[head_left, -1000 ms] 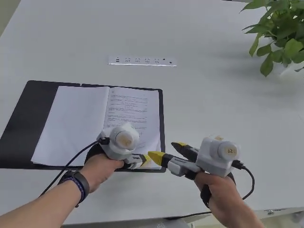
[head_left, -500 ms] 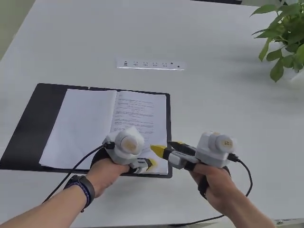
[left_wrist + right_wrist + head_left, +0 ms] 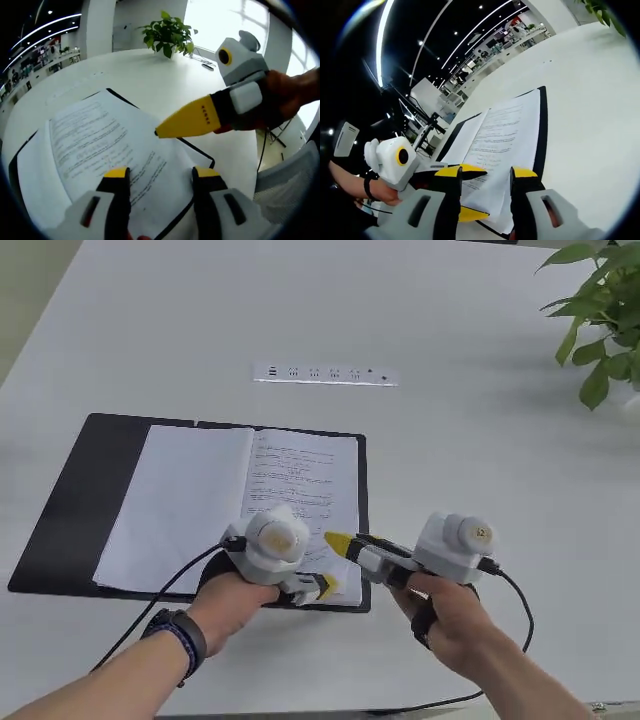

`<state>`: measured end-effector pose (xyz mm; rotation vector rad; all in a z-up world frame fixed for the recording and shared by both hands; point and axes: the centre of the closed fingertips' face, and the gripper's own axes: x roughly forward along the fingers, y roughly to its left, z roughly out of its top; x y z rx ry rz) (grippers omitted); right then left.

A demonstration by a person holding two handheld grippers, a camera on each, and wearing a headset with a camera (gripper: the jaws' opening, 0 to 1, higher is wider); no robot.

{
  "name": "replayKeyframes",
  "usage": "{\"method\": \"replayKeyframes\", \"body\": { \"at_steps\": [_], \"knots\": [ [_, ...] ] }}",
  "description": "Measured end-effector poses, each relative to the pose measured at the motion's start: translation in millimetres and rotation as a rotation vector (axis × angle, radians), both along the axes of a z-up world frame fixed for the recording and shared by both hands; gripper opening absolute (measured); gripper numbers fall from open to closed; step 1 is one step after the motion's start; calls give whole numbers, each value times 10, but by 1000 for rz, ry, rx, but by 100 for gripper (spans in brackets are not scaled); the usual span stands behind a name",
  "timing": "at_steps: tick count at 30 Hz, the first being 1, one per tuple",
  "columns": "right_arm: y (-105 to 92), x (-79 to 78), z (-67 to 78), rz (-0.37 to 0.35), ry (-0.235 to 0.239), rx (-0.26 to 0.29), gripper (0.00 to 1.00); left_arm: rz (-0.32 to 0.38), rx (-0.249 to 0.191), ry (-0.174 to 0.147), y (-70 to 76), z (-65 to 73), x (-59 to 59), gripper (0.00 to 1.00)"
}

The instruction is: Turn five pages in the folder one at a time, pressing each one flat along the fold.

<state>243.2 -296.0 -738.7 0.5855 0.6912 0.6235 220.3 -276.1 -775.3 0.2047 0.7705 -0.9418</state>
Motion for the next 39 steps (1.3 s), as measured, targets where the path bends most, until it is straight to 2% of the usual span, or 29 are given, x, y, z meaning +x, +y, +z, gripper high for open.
{"method": "replayKeyframes", "body": {
  "at_steps": [3, 8, 11, 16, 19, 23, 27, 32, 35, 39],
  "knots": [
    [-14, -51, -6, 0, 9, 7, 32, -10, -4, -5, -5, 52, -48, 52],
    [-56, -103, -43, -17, 16, 18, 15, 1, -18, -13, 27, 118, -107, 55],
    [-65, -109, -50, -34, 29, 36, 12, 7, -23, -18, 51, 158, -136, 56],
    [-51, -127, -63, -34, 42, 41, 1, 11, -25, -29, 103, 222, -142, 58],
    [-39, -128, -42, -47, 48, 66, 1, 12, -28, -37, 116, 258, -130, 58],
    [-1, -139, -12, -41, 41, 67, 0, 17, -37, -52, 145, 320, -101, 59],
    [-6, -110, 34, -67, 52, 105, 0, 40, -54, -60, 169, 401, -79, 59],
    [-1, -109, 58, -55, 38, 77, 0, 47, -61, -73, 190, 453, -85, 59],
    [-2, -102, 92, -74, 41, 96, 0, 56, -69, -76, 206, 478, -84, 60],
    [-4, -104, 122, -80, 39, 91, 0, 59, -73, -88, 246, 542, -87, 60]
  ]
}}
